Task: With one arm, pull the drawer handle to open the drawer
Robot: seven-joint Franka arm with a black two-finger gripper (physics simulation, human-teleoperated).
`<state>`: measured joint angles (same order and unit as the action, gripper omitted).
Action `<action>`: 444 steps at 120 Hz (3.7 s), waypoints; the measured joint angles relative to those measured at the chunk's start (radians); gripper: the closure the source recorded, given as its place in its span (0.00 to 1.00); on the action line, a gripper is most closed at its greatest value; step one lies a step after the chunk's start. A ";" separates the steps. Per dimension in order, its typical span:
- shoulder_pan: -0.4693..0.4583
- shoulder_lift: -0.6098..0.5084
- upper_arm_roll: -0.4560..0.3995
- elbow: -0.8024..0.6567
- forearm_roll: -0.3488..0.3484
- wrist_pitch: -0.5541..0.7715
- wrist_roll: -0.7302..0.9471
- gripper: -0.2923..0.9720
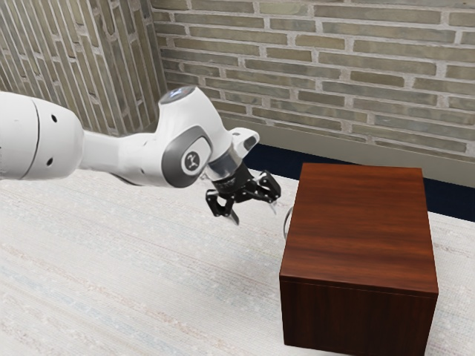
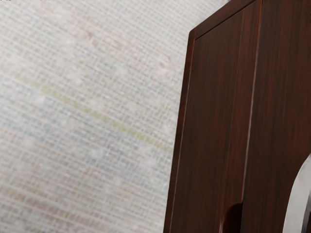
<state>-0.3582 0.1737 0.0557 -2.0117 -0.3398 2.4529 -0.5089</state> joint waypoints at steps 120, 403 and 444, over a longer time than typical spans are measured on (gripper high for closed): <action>-0.048 0.040 -0.001 -0.005 -0.036 0.139 0.027 0.32; -0.028 -0.165 0.244 -0.244 -0.034 0.010 0.235 0.32; -0.010 -0.294 0.250 -0.120 -0.035 -0.051 0.278 0.30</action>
<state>-0.3679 -0.1207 0.3056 -2.1321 -0.3746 2.4014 -0.2308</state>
